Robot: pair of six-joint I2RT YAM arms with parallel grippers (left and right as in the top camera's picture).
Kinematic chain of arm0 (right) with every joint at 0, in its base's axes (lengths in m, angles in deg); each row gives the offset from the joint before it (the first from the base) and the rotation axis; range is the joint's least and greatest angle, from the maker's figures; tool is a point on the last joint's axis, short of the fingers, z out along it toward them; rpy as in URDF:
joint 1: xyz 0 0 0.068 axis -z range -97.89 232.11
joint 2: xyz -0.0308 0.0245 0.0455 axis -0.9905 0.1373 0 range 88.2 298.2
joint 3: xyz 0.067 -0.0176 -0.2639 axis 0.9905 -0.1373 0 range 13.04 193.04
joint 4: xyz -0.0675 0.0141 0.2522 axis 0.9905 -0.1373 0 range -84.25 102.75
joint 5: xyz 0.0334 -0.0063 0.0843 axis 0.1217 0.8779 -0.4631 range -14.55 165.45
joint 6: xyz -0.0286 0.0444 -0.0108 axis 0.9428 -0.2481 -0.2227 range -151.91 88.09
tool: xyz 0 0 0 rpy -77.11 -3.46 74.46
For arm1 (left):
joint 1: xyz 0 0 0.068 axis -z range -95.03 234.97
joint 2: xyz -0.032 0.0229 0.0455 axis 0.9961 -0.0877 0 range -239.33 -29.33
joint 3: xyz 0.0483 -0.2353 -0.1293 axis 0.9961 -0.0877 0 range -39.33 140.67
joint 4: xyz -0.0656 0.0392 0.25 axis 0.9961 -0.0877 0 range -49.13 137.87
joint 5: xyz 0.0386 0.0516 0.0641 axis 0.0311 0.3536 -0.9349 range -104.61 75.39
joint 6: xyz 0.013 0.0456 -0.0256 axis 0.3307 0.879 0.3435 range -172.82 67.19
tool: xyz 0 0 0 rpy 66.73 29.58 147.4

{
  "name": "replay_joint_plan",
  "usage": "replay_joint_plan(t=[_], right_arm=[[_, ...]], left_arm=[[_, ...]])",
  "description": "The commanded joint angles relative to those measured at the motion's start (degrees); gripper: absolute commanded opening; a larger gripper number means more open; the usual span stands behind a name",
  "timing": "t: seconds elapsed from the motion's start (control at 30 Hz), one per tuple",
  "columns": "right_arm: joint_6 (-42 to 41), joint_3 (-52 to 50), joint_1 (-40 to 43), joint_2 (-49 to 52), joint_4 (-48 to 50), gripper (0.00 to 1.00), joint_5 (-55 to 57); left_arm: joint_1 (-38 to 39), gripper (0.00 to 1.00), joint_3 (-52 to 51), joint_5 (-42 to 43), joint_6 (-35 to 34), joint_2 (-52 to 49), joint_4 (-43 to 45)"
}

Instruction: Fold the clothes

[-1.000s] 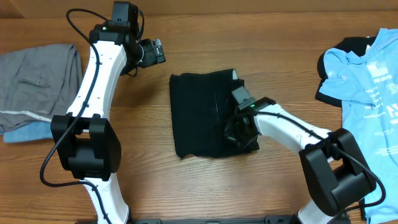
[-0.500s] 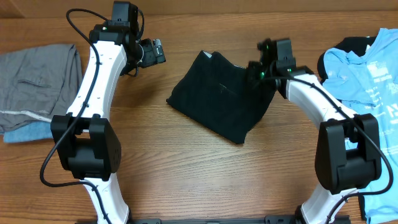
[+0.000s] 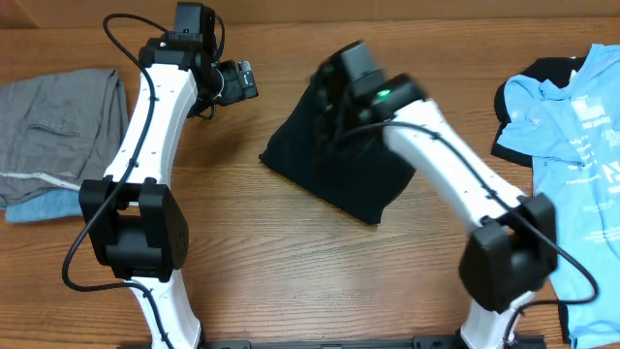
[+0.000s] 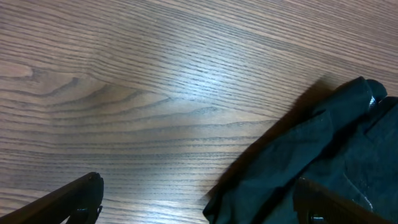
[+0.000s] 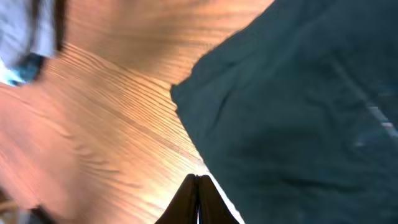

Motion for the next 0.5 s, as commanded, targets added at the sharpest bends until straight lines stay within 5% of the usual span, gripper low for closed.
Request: replay_joint_plan(t=[0.0, 0.27, 0.47], right_arm=[[-3.19, -0.20, -1.55, 5.68, 1.29, 0.04, 10.58], [-3.69, -0.20, -1.53, 16.52, 0.24, 0.04, 15.10], [-3.72, -0.35, -1.68, 17.05, -15.65, 0.04, 15.34]], left_arm=[[0.11, 1.00, 0.52, 0.42, -0.57, 1.77, 0.04], [0.11, 1.00, 0.52, 0.44, -0.57, 1.77, 0.04], [0.11, 1.00, 0.52, 0.44, -0.57, 1.77, 0.04]])
